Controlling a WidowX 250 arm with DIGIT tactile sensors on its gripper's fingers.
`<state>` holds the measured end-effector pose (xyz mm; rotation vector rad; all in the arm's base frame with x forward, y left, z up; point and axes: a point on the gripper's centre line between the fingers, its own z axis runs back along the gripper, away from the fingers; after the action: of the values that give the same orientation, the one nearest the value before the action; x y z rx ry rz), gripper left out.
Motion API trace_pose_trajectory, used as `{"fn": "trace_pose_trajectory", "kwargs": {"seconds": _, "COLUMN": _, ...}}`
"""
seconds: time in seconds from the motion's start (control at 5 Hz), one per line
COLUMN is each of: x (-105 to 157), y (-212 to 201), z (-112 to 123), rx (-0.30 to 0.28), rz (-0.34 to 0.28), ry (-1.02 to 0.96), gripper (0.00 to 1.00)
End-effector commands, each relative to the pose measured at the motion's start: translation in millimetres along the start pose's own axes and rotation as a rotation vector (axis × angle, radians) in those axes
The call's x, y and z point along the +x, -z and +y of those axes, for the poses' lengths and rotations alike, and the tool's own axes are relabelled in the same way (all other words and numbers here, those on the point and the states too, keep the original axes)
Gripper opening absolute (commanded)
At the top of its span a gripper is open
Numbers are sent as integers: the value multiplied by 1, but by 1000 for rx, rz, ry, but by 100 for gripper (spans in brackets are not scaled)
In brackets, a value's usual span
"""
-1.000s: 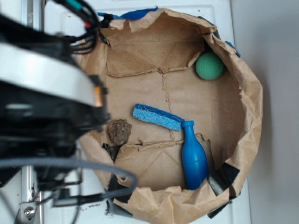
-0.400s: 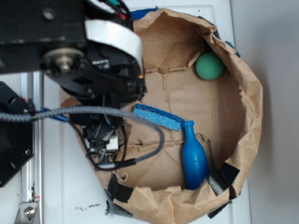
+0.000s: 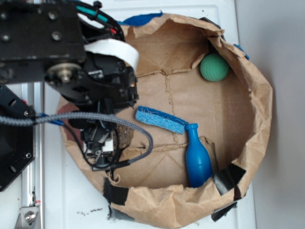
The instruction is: Grab the rock.
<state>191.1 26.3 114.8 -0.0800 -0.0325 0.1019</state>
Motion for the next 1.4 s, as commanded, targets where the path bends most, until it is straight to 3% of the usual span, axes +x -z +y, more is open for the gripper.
{"fn": "trace_pose_trajectory", "kwargs": {"seconds": 0.0, "x": 3, "y": -4, "z": 5, "rx": 1, "rz": -20, "ry": -17, "gripper": 100}}
{"fn": "trace_pose_trajectory", "kwargs": {"seconds": 0.4, "x": 17, "y": -8, "z": 4, "rx": 3, "rz": -46, "ry": -69, "gripper": 100}}
{"fn": "trace_pose_trajectory", "kwargs": {"seconds": 0.8, "x": 53, "y": -23, "z": -3, "rx": -56, "rz": -72, "ry": -121, "gripper": 100}}
{"fn": "trace_pose_trajectory", "kwargs": {"seconds": 1.0, "x": 103, "y": 2, "z": -3, "rx": -21, "rz": -53, "ry": -117, "gripper": 100}}
{"fn": "trace_pose_trajectory", "kwargs": {"seconds": 1.2, "x": 96, "y": 30, "z": -10, "rx": 31, "rz": -11, "ry": -59, "gripper": 100}}
